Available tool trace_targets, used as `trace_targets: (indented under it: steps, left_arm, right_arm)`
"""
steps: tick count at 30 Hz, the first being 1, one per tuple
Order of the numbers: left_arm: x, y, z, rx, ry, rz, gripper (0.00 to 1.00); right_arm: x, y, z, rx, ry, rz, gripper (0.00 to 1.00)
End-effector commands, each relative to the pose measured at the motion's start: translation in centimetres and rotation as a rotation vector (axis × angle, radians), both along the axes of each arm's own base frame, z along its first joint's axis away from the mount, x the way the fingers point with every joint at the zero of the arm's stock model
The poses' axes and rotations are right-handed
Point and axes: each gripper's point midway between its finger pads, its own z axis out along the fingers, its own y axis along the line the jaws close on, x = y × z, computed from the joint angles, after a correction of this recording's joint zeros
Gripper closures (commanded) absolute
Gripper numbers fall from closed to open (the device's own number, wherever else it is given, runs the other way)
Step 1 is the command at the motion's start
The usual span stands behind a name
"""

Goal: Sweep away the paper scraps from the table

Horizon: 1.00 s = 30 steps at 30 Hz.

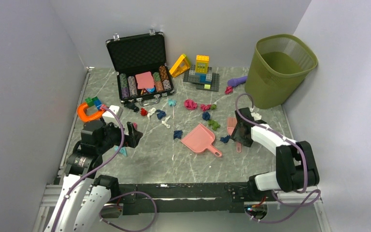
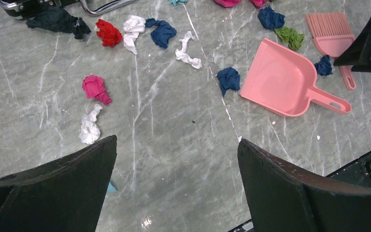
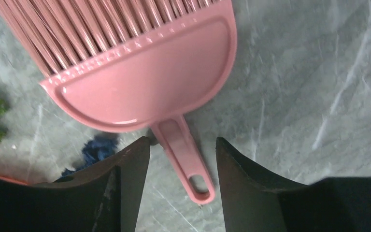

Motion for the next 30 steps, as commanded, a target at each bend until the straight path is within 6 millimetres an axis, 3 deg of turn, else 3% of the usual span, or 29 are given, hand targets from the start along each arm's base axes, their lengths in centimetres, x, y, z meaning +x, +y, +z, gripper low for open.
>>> trace_targets:
  steps: [1,6,8,12,18,24,30]
  left_arm:
    - [0.2,-0.2,0.7,-0.01,-0.029,-0.006,0.01]
    - [0.2,-0.2,0.7,-0.009,-0.028,-0.008,0.01]
    - [0.2,-0.2,0.7,-0.009,-0.026,-0.009,0.01]
    - [0.2,-0.3,0.7,-0.01,-0.027,-0.012,0.01]
    - [0.0,-1.8,0.9,-0.048,-0.029,-0.096,0.01]
    - [-0.3,-4.5,1.7,-0.171,-0.007,-0.21,0.01]
    - [0.6,-8.6,3.2,-0.536,0.033,-0.242,0.01]
  right_arm:
    - [0.2,0.3,-1.4,-0.004,0.072,0.009,0.44]
    - [0.7,1.0,-1.9,0.02,0.093,0.041,0.75]
    - [1.1,1.3,-1.6,0.034,0.078,0.054,1.0]
    - [1.8,0.8,0.2,0.0,0.04,0.034,1.0]
    - [3.6,0.4,7.0,-0.044,-0.115,-0.001,1.0]
    - [4.8,3.7,13.2,0.082,-0.285,0.008,1.0]
    - [5.1,8.1,16.8,0.363,-0.449,-0.011,1.0]
